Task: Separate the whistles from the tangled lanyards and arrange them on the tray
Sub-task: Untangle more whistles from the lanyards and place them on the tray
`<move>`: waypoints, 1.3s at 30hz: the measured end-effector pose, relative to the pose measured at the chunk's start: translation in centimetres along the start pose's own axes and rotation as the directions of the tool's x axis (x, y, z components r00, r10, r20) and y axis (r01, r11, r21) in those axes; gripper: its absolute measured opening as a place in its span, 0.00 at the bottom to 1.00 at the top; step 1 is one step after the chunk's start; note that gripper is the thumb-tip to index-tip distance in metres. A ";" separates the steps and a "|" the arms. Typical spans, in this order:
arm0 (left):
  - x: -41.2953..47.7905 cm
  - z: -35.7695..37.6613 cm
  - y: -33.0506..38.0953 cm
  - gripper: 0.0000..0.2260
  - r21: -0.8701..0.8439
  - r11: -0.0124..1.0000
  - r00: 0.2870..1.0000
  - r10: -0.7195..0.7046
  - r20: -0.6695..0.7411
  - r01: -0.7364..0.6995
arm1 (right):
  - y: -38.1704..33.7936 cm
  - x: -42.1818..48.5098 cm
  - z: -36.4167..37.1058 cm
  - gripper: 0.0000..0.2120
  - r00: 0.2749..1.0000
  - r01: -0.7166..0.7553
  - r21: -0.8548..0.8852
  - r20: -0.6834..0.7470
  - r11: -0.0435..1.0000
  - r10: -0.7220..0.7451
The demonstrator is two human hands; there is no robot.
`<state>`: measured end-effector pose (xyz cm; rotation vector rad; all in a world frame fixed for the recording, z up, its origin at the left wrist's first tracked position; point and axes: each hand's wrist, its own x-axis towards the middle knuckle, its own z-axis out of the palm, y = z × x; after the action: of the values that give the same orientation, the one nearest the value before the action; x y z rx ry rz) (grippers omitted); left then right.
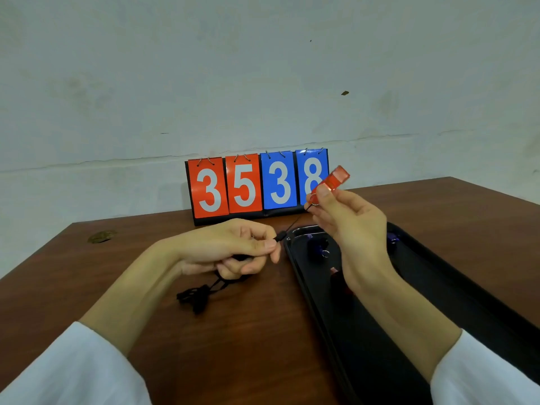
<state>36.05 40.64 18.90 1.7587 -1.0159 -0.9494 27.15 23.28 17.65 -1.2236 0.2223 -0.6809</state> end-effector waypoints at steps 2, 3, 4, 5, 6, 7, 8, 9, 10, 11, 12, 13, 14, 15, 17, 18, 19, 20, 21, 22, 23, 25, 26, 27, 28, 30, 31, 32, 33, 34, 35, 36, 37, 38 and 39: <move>0.2 -0.3 -0.3 0.13 0.077 0.996 0.995 -0.045 -0.086 0.052 | -0.1 0.2 -0.2 0.12 0.984 -0.127 0.098 0.137 0.987 0.113; 0.4 -0.5 -0.6 0.13 0.111 0.991 0.984 -0.060 -0.170 0.080 | -0.2 0.3 -0.2 0.13 0.967 -0.181 0.118 0.201 0.976 0.155; 0.5 -0.7 -0.9 0.13 0.136 0.985 0.970 -0.072 -0.232 0.105 | -0.1 0.2 -0.2 0.14 0.956 -0.214 0.117 0.230 0.970 0.183; 0.5 -0.8 -1.1 0.13 0.167 0.977 0.965 -0.087 -0.246 0.130 | 0.2 0.2 -0.1 0.14 0.958 -0.214 0.096 0.216 0.972 0.189; 0.4 -0.9 -1.2 0.12 0.214 0.965 0.971 -0.106 -0.214 0.153 | 0.4 0.2 -0.1 0.13 0.973 -0.174 0.047 0.160 0.984 0.165; 0.3 -0.9 -1.2 0.11 0.265 0.950 0.978 -0.123 -0.168 0.165 | 0.5 0.2 0.0 0.12 0.988 -0.116 -0.013 0.098 0.993 0.117; 0.3 -0.8 -1.1 0.11 0.293 0.941 0.981 -0.129 -0.147 0.168 | 0.5 0.2 -0.1 0.12 0.996 -0.063 -0.051 0.064 0.997 0.067; 0.3 -0.6 -1.0 0.15 0.283 0.946 0.979 -0.113 -0.170 0.158 | 0.4 0.2 0.0 0.12 0.997 -0.036 -0.066 0.068 0.997 0.040; 0.5 -0.1 -0.7 0.20 0.223 0.967 0.971 -0.069 -0.229 0.121 | 0.4 0.1 0.1 0.11 0.994 -0.034 -0.070 0.097 0.997 0.041; 0.7 0.4 -0.4 0.22 0.123 0.991 0.957 -0.020 -0.291 0.058 | 0.4 0.0 0.3 0.11 0.990 -0.045 -0.080 0.132 0.996 0.055; 0.9 1.0 0.0 0.23 0.003 1.000 0.944 0.017 -0.329 -0.017 | 0.5 -0.2 0.4 0.10 0.986 -0.045 -0.097 0.156 0.994 0.060; 1.2 1.5 0.2 0.24 -0.130 0.988 0.939 0.033 -0.343 -0.083 | 0.7 -0.2 0.4 0.09 0.985 -0.031 -0.119 0.166 0.992 0.051; 1.6 2.0 0.3 0.24 -0.252 0.959 0.938 0.037 -0.344 -0.130 | 0.8 -0.2 0.5 0.08 0.985 -0.007 -0.140 0.169 0.990 0.031; 2.0 2.5 0.4 0.23 -0.333 0.930 0.939 0.034 -0.342 -0.155 | 0.8 -0.2 0.6 0.09 0.985 0.018 -0.150 0.170 0.988 0.008; 2.4 3.1 0.3 0.15 -0.409 0.898 0.945 0.024 -0.326 -0.164 | 0.7 -0.1 0.6 0.12 0.987 0.059 -0.127 0.158 0.990 -0.038; 2.3 3.2 0.4 0.11 -0.425 0.892 0.952 0.014 -0.307 -0.151 | 0.6 -0.1 0.6 0.12 0.988 0.080 -0.105 0.142 0.991 -0.065; 2.2 3.1 0.4 0.07 -0.433 0.892 0.960 0.000 -0.279 -0.126 | 0.6 0.0 0.5 0.12 0.988 0.108 -0.095 0.122 0.990 -0.096; 2.1 2.8 0.4 0.05 -0.429 0.898 0.968 -0.018 -0.252 -0.095 | 0.8 0.0 0.4 0.11 0.986 0.140 -0.110 0.106 0.984 -0.129; 1.9 2.3 0.4 0.04 -0.406 0.912 0.973 -0.041 -0.229 -0.057 | 0.9 0.0 0.4 0.12 0.982 0.175 -0.145 0.098 0.974 -0.162; 1.6 1.9 0.4 0.05 -0.362 0.932 0.975 -0.067 -0.211 -0.014 | 1.1 0.0 0.3 0.13 0.977 0.207 -0.189 0.098 0.960 -0.191; 1.2 1.4 0.5 0.07 -0.299 0.954 0.975 -0.096 -0.200 0.033 | 1.2 0.1 0.3 0.14 0.971 0.237 -0.233 0.098 0.943 -0.220; 0.5 1.0 0.8 0.09 -0.147 0.983 0.966 -0.144 -0.214 0.114 | 1.1 0.3 0.0 0.14 0.960 0.281 -0.321 0.105 0.905 -0.261; 0.3 0.9 1.0 0.09 -0.066 0.989 0.959 -0.144 -0.246 0.131 | 1.0 0.5 -0.1 0.13 0.956 0.294 -0.379 0.128 0.877 -0.264; 0.2 0.8 1.1 0.08 0.019 0.991 0.949 -0.119 -0.291 0.130 | 1.0 0.6 -0.3 0.12 0.953 0.301 -0.452 0.171 0.840 -0.250; 0.0 0.7 1.3 0.06 0.104 0.988 0.937 -0.070 -0.341 0.112 | 1.0 0.7 -0.4 0.11 0.949 0.307 -0.528 0.226 0.792 -0.218; -0.2 0.4 1.6 0.03 0.252 0.967 0.914 0.070 -0.399 0.037 | 1.2 0.7 -0.6 0.11 0.937 0.325 -0.649 0.322 0.688 -0.138; -0.3 0.2 1.7 0.03 0.303 0.953 0.907 0.130 -0.400 -0.003 | 1.4 0.6 -0.7 0.11 0.931 0.329 -0.685 0.351 0.650 -0.102; -0.4 0.1 1.8 0.03 0.330 0.943 0.903 0.172 -0.394 -0.036 | 1.5 0.6 -0.7 0.11 0.926 0.328 -0.703 0.371 0.631 -0.067; -0.6 0.0 1.8 0.03 0.338 0.939 0.898 0.199 -0.393 -0.060 | 1.5 0.5 -0.8 0.11 0.920 0.322 -0.707 0.391 0.629 -0.032; -0.7 -0.1 1.9 0.03 0.343 0.936 0.887 0.226 -0.402 -0.082 | 1.4 0.6 -0.7 0.10 0.909 0.317 -0.702 0.417 0.638 0.006; -0.7 -0.2 1.8 0.04 0.353 0.930 0.870 0.253 -0.422 -0.099 | 1.3 0.6 -0.7 0.08 0.892 0.316 -0.694 0.451 0.647 0.048; -0.7 -0.3 1.7 0.04 0.365 0.924 0.850 0.283 -0.445 -0.116 | 1.3 0.5 -0.6 0.07 0.866 0.316 -0.683 0.491 0.659 0.093; -0.7 -0.4 1.6 0.04 0.375 0.918 0.829 0.309 -0.466 -0.131 | 1.1 0.4 -0.5 0.05 0.834 0.319 -0.668 0.534 0.672 0.136; -0.5 -0.4 1.5 0.03 0.382 0.913 0.812 0.329 -0.482 -0.143 | 1.0 0.3 -0.4 0.04 0.795 0.326 -0.646 0.582 0.690 0.169; -0.4 -0.3 1.3 0.02 0.382 0.912 0.800 0.339 -0.495 -0.150 | 0.9 0.1 -0.3 0.03 0.754 0.336 -0.619 0.628 0.710 0.191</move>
<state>35.88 40.72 20.34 1.9417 -1.0132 -0.0723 27.41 23.10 16.73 -2.1697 -0.2023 -0.1620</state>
